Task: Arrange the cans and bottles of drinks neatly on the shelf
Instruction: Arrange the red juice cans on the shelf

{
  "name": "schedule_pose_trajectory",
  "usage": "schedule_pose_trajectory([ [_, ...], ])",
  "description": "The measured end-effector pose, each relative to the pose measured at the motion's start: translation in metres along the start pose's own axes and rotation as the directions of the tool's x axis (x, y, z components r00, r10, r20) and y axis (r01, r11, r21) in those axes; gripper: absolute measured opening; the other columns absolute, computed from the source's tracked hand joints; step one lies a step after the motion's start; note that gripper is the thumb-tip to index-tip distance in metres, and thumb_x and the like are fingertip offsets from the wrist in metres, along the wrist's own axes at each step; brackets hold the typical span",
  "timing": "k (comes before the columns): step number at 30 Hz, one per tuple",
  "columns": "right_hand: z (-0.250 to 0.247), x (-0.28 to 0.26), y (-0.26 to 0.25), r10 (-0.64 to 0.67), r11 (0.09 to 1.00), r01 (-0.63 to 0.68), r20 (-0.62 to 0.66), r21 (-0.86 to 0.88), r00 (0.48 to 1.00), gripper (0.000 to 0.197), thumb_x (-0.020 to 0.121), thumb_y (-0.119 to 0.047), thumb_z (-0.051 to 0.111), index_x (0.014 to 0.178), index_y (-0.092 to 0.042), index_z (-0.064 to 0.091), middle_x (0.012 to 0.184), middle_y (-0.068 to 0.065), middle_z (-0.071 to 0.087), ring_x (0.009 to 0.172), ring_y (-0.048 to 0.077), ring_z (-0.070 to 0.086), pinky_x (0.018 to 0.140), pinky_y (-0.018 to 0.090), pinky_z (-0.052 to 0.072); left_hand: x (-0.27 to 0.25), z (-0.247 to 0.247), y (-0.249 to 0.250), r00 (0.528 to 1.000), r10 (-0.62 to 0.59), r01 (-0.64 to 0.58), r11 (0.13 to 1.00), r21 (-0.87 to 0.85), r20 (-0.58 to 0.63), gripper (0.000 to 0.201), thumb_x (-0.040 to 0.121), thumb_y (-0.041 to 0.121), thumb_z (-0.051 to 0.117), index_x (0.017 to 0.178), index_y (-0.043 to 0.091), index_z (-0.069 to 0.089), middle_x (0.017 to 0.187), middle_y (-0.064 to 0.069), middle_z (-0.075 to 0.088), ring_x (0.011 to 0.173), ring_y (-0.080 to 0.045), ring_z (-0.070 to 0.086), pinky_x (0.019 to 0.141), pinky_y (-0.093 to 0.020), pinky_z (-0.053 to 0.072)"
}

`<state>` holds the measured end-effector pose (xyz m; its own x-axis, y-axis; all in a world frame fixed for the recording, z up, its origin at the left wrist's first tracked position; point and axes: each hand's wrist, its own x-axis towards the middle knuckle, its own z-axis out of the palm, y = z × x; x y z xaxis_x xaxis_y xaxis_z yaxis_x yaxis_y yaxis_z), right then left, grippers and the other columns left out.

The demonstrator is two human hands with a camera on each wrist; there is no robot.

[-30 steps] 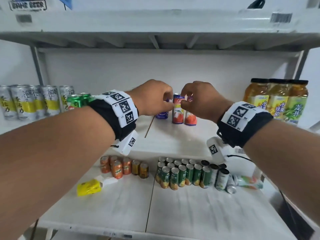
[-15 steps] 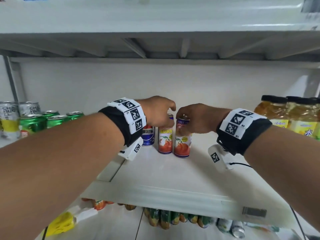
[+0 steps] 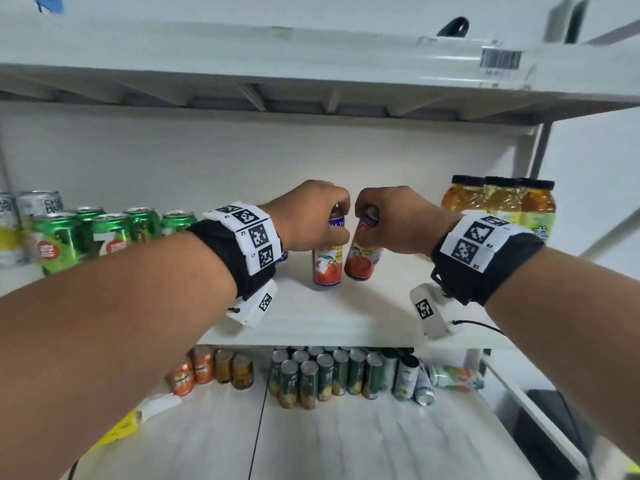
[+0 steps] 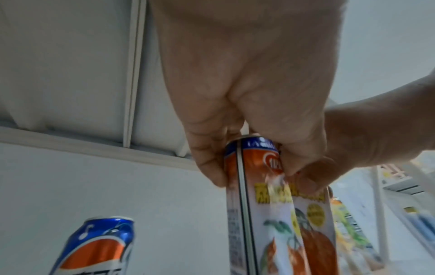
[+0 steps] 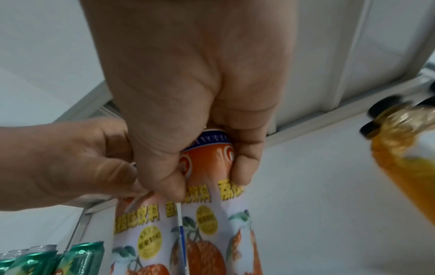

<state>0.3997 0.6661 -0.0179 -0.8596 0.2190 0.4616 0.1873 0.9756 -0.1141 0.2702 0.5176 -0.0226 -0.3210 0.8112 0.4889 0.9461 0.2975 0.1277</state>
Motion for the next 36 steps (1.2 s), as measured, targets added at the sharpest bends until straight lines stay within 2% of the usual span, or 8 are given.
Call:
schedule_pose_trajectory([
  [4,-0.032,-0.059,-0.004,0.096,0.995,-0.099,-0.104,-0.024,0.99,0.039,0.078,-0.034,0.083,0.108,-0.017,0.065,0.092,0.002,0.065,0.084,0.025,0.06,0.064,0.029,0.046,-0.017,-0.003,0.051,0.996,0.087,-0.089,0.992,-0.091,-0.026,0.032,0.093,0.036,0.069,0.119,0.018,0.067,0.112,-0.002,0.058,0.098,-0.023,0.061,0.084,-0.034,0.055],
  [7,-0.056,-0.106,0.002,0.161,0.981,-0.169,-0.09,-0.094,0.983,0.043,0.077,-0.036,0.086,0.109,-0.014,0.066,0.096,0.004,0.067,0.087,0.026,0.062,0.071,0.036,0.055,-0.023,0.005,0.096,0.985,0.17,-0.168,0.977,-0.134,0.002,0.032,0.095,0.037,0.067,0.12,0.018,0.067,0.113,-0.003,0.058,0.099,-0.022,0.06,0.084,-0.036,0.056],
  [12,-0.077,-0.182,0.035,0.313,0.94,-0.319,-0.072,-0.117,0.947,0.039,0.076,-0.03,0.086,0.105,-0.01,0.069,0.096,0.008,0.068,0.087,0.028,0.062,0.073,0.037,0.054,-0.022,0.038,0.171,0.952,0.302,-0.29,0.941,-0.175,0.05,0.027,0.092,0.037,0.071,0.112,0.018,0.067,0.104,0.0,0.058,0.091,-0.021,0.058,0.075,-0.032,0.046],
  [18,-0.071,-0.281,0.109,0.486,0.864,-0.488,-0.052,-0.123,0.873,0.037,0.074,-0.032,0.084,0.102,-0.013,0.068,0.091,0.004,0.065,0.084,0.024,0.057,0.066,0.03,0.042,-0.008,0.115,0.262,0.893,0.411,-0.362,0.897,-0.254,0.182,0.03,0.09,0.035,0.074,0.113,0.018,0.068,0.117,-0.004,0.065,0.106,-0.025,0.061,0.086,-0.035,0.05],
  [28,0.017,-0.461,0.289,0.69,0.723,-0.683,0.161,-0.102,0.706,0.02,0.078,-0.03,0.078,0.093,-0.021,0.068,0.077,-0.008,0.058,0.073,0.018,0.057,0.062,0.029,0.039,0.002,0.344,0.426,0.725,0.49,-0.313,0.861,-0.402,0.484,0.034,0.083,0.035,0.08,0.11,0.018,0.068,0.106,-0.002,0.063,0.096,-0.022,0.06,0.086,-0.039,0.053],
  [30,0.045,-0.497,0.325,0.72,0.689,-0.717,0.201,-0.104,0.664,0.02,0.079,-0.027,0.077,0.092,-0.018,0.065,0.078,-0.002,0.057,0.077,0.024,0.056,0.066,0.029,0.037,-0.004,0.4,0.452,0.677,0.497,-0.297,0.859,-0.417,0.543,0.037,0.082,0.034,0.083,0.109,0.016,0.068,0.105,-0.002,0.061,0.096,-0.022,0.059,0.087,-0.04,0.051],
  [34,0.115,-0.559,0.386,0.743,0.635,-0.769,0.333,-0.077,0.581,0.028,0.078,-0.025,0.079,0.099,-0.009,0.071,0.092,0.014,0.069,0.087,0.035,0.061,0.076,0.04,0.049,-0.027,0.506,0.485,0.591,0.495,-0.254,0.864,-0.435,0.638,0.042,0.08,0.035,0.089,0.109,0.014,0.067,0.105,-0.002,0.058,0.098,-0.023,0.059,0.088,-0.039,0.049],
  [36,0.156,-0.589,0.41,0.756,0.594,-0.802,0.386,-0.065,0.529,0.029,0.076,-0.027,0.08,0.098,-0.011,0.071,0.091,0.014,0.068,0.088,0.036,0.061,0.077,0.04,0.05,-0.043,0.558,0.494,0.535,0.486,-0.216,0.869,-0.444,0.691,0.039,0.08,0.033,0.089,0.106,0.015,0.066,0.102,0.0,0.054,0.095,-0.024,0.059,0.086,-0.038,0.049],
])
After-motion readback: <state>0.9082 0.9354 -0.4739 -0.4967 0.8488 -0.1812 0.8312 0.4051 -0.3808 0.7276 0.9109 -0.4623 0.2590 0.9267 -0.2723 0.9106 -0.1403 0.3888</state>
